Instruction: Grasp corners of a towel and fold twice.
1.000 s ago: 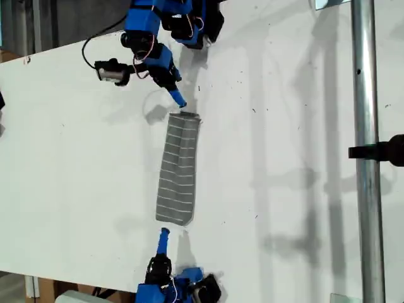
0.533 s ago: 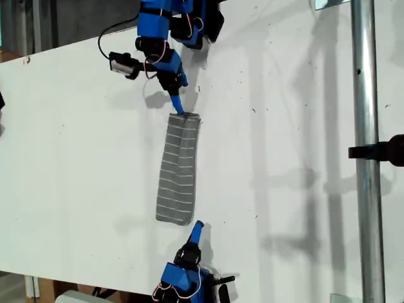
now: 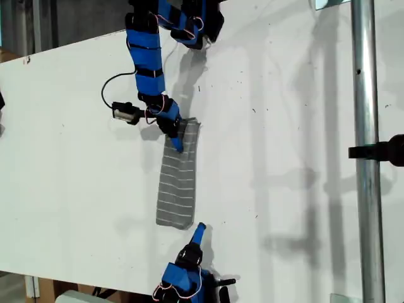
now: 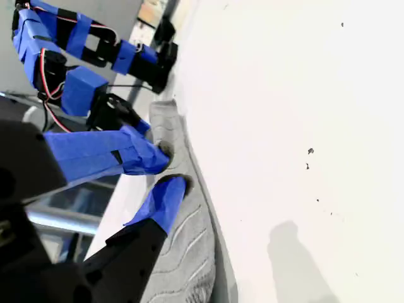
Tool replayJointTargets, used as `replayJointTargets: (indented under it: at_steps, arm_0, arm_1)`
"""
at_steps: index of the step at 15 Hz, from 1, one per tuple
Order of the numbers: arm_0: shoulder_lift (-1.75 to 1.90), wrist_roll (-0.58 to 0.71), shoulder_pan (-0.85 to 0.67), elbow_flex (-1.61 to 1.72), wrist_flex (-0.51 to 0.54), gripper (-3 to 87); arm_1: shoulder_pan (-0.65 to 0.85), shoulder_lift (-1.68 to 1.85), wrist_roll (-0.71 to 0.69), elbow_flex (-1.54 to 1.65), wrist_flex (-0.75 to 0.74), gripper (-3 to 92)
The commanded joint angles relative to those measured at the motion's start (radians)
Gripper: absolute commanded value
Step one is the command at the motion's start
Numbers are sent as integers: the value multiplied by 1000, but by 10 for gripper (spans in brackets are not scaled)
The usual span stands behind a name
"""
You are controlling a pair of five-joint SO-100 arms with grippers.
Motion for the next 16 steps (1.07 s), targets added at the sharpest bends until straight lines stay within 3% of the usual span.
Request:
replayJointTargets:
  at_steps: [1, 6, 7, 8, 9, 12, 16]
  arm_0:
    - [6, -12, 12, -29, 8, 49]
    - [6, 2, 17, -26, 8, 51]
    - [6, 2, 18, -20, 6, 52]
    - [6, -2, 18, -15, 5, 57]
    - [6, -3, 18, -12, 2, 60]
    - [6, -6, 18, -28, 17, 64]
    - [6, -14, 20, -26, 21, 66]
  arm_1:
    - [5, 11, -23, -67, 29, -2]
    - [-6, 463, -104, -63, 1103, -2]
    - [-34, 515, -75, -61, 1256, -2]
    - [-75, 545, -58, -69, 1301, -2]
    - [-83, 515, -40, -109, 1318, -2]
    - [-103, 525, -133, -141, 804, -2]
    - [-101, 460, -141, -81, 387, -2]
